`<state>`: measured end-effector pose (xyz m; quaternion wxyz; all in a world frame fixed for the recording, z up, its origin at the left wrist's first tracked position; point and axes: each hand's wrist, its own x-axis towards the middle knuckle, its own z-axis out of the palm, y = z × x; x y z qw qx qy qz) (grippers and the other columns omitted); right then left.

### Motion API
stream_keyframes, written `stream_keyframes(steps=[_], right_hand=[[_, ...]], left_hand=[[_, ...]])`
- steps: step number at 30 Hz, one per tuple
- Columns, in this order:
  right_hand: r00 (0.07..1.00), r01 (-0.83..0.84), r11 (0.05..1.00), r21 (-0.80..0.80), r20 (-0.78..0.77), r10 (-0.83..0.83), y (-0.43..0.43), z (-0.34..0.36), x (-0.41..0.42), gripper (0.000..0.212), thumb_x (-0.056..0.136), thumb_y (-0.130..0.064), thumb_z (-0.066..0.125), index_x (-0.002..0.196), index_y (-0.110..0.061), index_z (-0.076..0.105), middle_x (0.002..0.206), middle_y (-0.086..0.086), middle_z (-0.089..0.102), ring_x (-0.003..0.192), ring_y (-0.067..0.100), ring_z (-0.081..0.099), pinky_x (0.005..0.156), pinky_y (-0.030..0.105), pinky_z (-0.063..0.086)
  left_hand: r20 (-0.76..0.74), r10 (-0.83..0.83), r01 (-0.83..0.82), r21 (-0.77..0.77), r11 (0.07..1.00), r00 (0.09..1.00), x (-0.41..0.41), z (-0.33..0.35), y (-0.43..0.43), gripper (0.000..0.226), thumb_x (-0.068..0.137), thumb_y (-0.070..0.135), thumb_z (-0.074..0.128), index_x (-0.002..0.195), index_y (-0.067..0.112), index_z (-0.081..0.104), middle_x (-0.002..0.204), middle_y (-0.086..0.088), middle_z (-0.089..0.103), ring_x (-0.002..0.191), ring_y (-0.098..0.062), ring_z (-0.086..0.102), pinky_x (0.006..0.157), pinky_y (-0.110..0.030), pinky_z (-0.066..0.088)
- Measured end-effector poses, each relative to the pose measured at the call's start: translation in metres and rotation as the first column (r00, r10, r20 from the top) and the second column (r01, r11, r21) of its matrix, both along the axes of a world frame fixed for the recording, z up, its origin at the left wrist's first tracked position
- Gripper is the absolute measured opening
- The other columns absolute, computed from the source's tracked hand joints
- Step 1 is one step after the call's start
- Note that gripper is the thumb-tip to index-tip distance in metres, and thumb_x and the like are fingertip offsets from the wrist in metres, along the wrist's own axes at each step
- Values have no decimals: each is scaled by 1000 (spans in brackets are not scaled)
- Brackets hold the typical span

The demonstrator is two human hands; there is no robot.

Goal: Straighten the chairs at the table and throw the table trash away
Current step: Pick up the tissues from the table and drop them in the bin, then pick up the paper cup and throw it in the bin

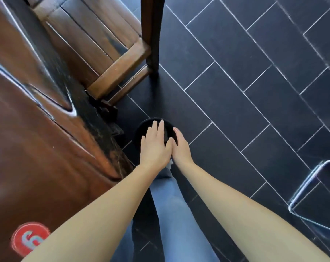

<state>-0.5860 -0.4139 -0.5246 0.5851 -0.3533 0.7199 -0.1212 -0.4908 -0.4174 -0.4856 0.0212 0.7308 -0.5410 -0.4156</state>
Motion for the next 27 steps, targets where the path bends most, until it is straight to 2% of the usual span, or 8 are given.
stream_keyframes(steps=[5, 8, 11, 15, 20, 22, 24, 27], right_hand=[[986, -152, 967, -205, -98, 134, -16, 63, 31, 49, 98, -24, 38, 146, -29, 32, 156, -7, 28, 144, 10, 21, 118, 41, 22], [932, -340, 879, -334, -246, 267, -22, 105, 57, 51, 97, -22, 41, 147, -26, 31, 156, -3, 28, 145, 14, 20, 117, 47, 21], [861, -472, 797, -377, -393, 323, -18, 149, 92, 52, 98, -26, 39, 148, -27, 29, 157, -5, 27, 146, 14, 16, 117, 54, 14], [763, -636, 649, -419, -466, 447, 2, 196, 148, 50, 100, -28, 38, 148, -29, 27, 157, -7, 25, 147, 14, 12, 118, 51, 3], [576, -816, 401, -417, -525, 627, 37, 222, 226, 49, 100, -35, 41, 147, -33, 28, 157, -9, 26, 146, 13, 14, 119, 48, 4], [515, -849, 322, -419, -519, 682, 50, 228, 260, 50, 99, -34, 43, 147, -32, 29, 156, -8, 26, 146, 13, 15, 119, 45, 6], [451, -874, 246, -420, -510, 732, 63, 234, 292, 51, 98, -34, 46, 147, -31, 29, 156, -8, 28, 146, 13, 17, 119, 42, 10], [327, -910, 114, -400, -520, 789, 81, 240, 334, 55, 97, -32, 49, 148, -30, 27, 155, -7, 29, 145, 13, 21, 120, 40, 18]], left_hand=[[73, -73, 86, -197, 977, 995, 35, 67, -1, 58, 96, 34, 34, 148, 20, 11, 158, -5, 9, 145, -23, 6, 115, -46, 12], [113, -64, 93, -275, 957, 991, 70, 104, 10, 61, 96, 38, 34, 148, 23, 6, 158, -3, 4, 145, -22, 2, 116, -45, 9], [156, -28, 81, -343, 936, 987, 117, 141, 35, 63, 96, 40, 34, 148, 26, 2, 159, 0, 1, 145, -20, -2, 116, -44, 6], [182, 143, -56, -415, 908, 973, 195, 185, 90, 62, 96, 43, 32, 148, 30, 0, 158, 4, -2, 145, -16, -8, 116, -42, -3], [190, 423, -295, -474, 830, 886, 272, 221, 175, 62, 91, 52, 17, 148, 30, 6, 157, 6, 0, 144, -14, -7, 114, -39, -6], [166, 520, -392, -482, 784, 838, 297, 230, 199, 65, 88, 55, 14, 148, 31, 3, 156, 8, -4, 144, -13, -10, 113, -39, -5], [140, 602, -478, -481, 735, 786, 320, 233, 217, 64, 92, 53, 24, 147, 30, 0, 157, 8, -7, 143, -13, -12, 115, -40, -2], [146, 678, -532, -511, 675, 720, 347, 232, 239, 68, 91, 42, 47, 147, 26, 11, 158, 3, 8, 145, -18, -1, 113, -38, -4]])
